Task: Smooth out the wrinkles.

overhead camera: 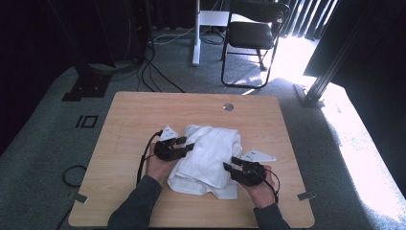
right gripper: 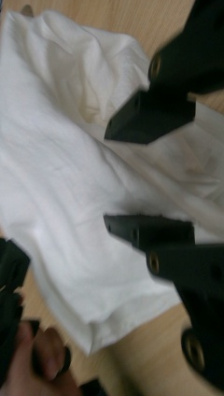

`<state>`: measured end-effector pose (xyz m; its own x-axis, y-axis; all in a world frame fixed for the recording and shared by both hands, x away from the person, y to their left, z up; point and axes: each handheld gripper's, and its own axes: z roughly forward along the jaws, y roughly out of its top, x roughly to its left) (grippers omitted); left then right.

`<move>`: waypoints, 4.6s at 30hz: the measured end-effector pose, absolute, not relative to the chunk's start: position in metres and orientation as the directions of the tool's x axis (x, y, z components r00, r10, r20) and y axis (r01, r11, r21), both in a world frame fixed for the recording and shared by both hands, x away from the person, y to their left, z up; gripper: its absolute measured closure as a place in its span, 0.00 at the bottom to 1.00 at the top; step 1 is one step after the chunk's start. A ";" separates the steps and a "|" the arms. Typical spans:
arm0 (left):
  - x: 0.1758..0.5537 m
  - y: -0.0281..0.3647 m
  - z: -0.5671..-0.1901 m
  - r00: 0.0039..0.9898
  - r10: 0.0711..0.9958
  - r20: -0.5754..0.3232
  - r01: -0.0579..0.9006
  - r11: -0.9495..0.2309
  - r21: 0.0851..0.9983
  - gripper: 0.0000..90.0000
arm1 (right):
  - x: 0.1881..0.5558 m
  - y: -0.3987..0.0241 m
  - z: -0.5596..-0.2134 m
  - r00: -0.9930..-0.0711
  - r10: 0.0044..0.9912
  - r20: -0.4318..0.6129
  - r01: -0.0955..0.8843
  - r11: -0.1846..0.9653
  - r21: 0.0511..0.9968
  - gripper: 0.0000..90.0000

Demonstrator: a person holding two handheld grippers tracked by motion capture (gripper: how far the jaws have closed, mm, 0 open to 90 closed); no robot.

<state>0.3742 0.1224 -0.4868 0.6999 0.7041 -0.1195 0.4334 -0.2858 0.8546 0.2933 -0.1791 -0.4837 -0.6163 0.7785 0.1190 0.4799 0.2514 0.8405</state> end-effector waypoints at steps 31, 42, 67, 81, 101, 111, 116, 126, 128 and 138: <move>0.371 0.110 -0.491 0.720 0.685 -0.108 0.429 -0.318 0.845 0.60 | 0.280 -0.179 -0.506 -0.601 0.799 0.022 0.510 0.361 0.781 0.80; 0.372 0.110 -0.491 0.720 0.686 -0.106 0.429 -0.319 0.845 0.59 | 0.263 -0.231 -0.478 -0.604 0.775 0.187 0.484 0.170 0.858 0.93; 0.369 0.076 -0.484 0.779 0.622 -0.073 0.378 -0.375 0.847 0.59 | 0.331 -0.206 -0.478 -0.574 0.817 0.051 0.431 0.249 0.867 0.46; 0.367 0.068 -0.515 0.795 0.606 -0.037 0.379 -0.447 0.810 0.57 | 0.350 -0.197 -0.547 -0.586 0.799 0.136 0.578 0.294 0.761 0.38; 0.441 0.145 -0.516 0.588 0.809 -0.011 0.478 -0.336 0.812 0.54 | 0.445 -0.105 -0.543 -0.588 0.800 0.118 0.564 0.301 0.769 0.37; 0.414 0.153 -0.497 0.575 0.814 -0.081 0.484 -0.259 0.836 0.54 | 0.434 -0.126 -0.526 -0.590 0.798 0.122 0.544 0.281 0.791 0.35; 0.383 0.156 -0.495 0.613 0.785 -0.093 0.469 -0.267 0.842 0.53 | 0.415 -0.143 -0.524 -0.613 0.788 0.054 0.515 0.347 0.784 0.34; 0.359 0.154 -0.500 0.636 0.771 -0.037 0.431 -0.314 0.846 0.51 | 0.389 -0.201 -0.530 -0.533 0.842 0.081 0.583 0.296 0.757 0.33; 0.356 0.160 -0.495 0.634 0.772 -0.044 0.423 -0.299 0.856 0.51 | 0.381 -0.215 -0.528 -0.518 0.849 0.106 0.586 0.262 0.767 0.33; 0.344 0.198 -0.481 0.598 0.791 -0.133 0.436 -0.181 0.882 0.51 | 0.338 -0.268 -0.529 -0.428 0.894 0.131 0.583 0.162 0.796 0.33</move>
<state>0.3435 0.1980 -0.4813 0.5977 0.7906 -0.1330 0.4358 -0.1812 0.8816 0.3381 -0.2683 -0.5294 -0.4280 0.8942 0.1313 0.5829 0.1621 0.7962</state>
